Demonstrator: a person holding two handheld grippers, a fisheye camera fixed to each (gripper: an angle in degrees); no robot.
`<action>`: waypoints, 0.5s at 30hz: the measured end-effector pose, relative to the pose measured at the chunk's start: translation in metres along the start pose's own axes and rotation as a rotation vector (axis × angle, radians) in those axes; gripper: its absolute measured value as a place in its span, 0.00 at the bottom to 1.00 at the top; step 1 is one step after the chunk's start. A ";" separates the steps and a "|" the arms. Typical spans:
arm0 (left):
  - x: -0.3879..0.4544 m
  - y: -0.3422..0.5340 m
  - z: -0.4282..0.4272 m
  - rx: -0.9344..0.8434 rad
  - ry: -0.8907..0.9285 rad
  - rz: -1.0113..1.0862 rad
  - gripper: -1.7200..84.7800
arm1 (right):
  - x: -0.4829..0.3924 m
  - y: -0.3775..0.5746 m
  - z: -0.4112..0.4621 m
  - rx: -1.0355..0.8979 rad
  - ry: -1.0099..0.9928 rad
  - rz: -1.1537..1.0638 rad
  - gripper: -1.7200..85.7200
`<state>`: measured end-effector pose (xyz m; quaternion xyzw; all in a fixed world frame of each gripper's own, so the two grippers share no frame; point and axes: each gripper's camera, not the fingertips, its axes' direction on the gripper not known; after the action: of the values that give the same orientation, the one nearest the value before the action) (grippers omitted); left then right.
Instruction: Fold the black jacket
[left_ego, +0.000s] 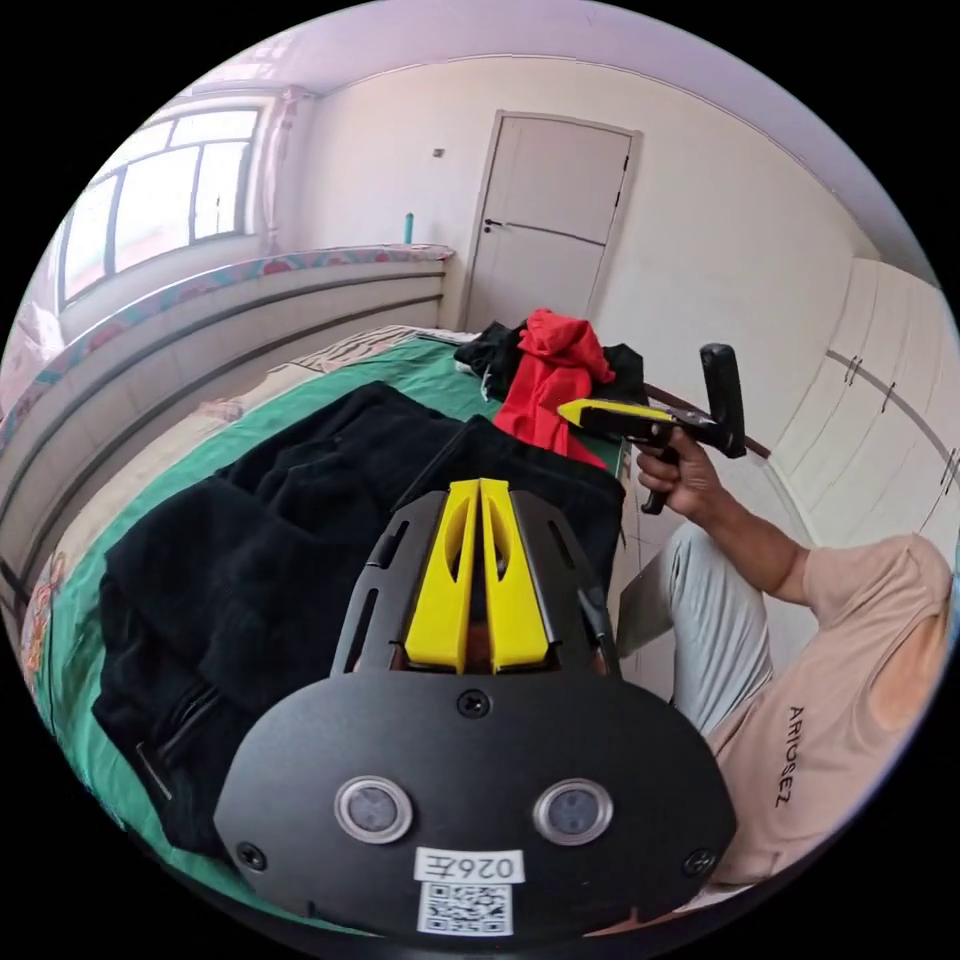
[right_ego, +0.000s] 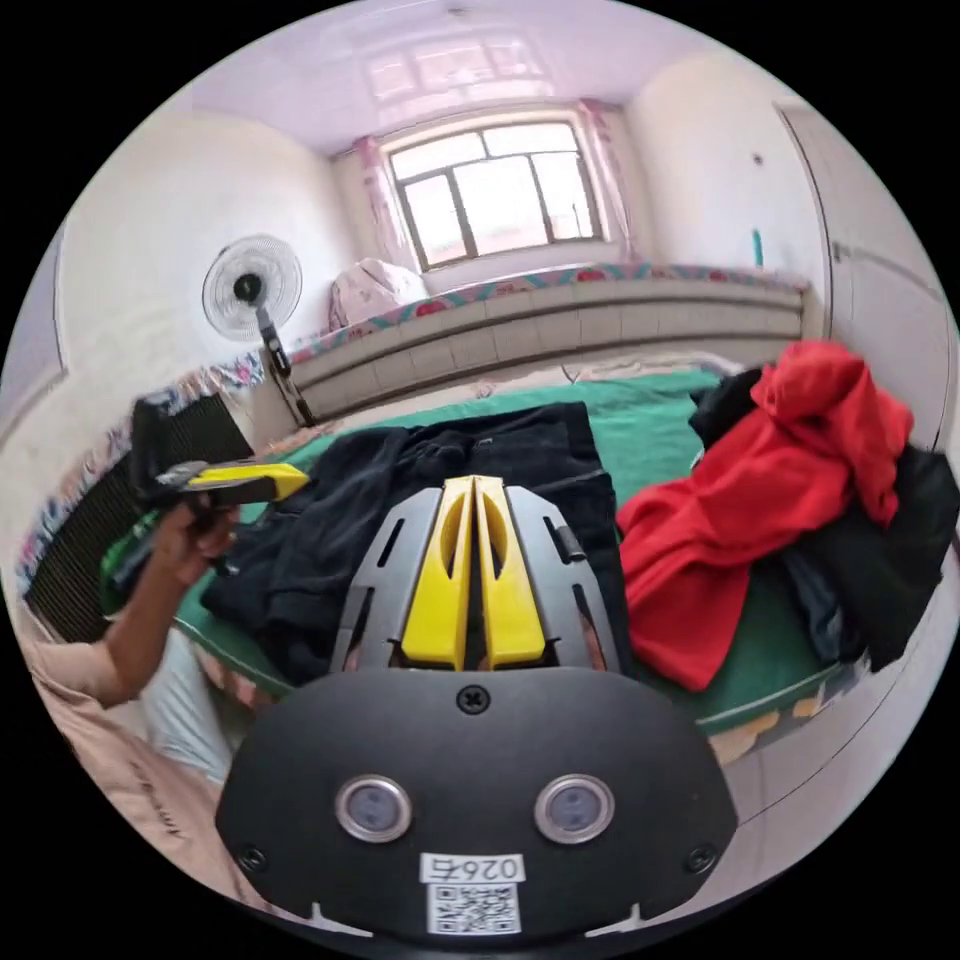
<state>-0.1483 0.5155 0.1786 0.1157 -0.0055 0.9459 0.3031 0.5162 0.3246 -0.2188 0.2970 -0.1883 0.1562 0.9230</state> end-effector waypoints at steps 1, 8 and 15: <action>0.003 -0.019 0.026 -0.016 0.014 0.007 0.03 | 0.014 -0.002 -0.007 -0.006 -0.013 0.048 0.01; 0.006 -0.121 0.173 -0.147 0.098 0.005 0.18 | 0.097 -0.018 -0.028 -0.209 0.208 0.179 0.06; -0.021 -0.155 0.272 -0.240 0.108 -0.107 0.19 | 0.149 -0.026 -0.015 -0.345 0.006 0.336 0.15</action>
<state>0.0157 0.6086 0.4290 0.0277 -0.0962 0.9257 0.3647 0.6618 0.3401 -0.1774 0.0991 -0.2563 0.2739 0.9217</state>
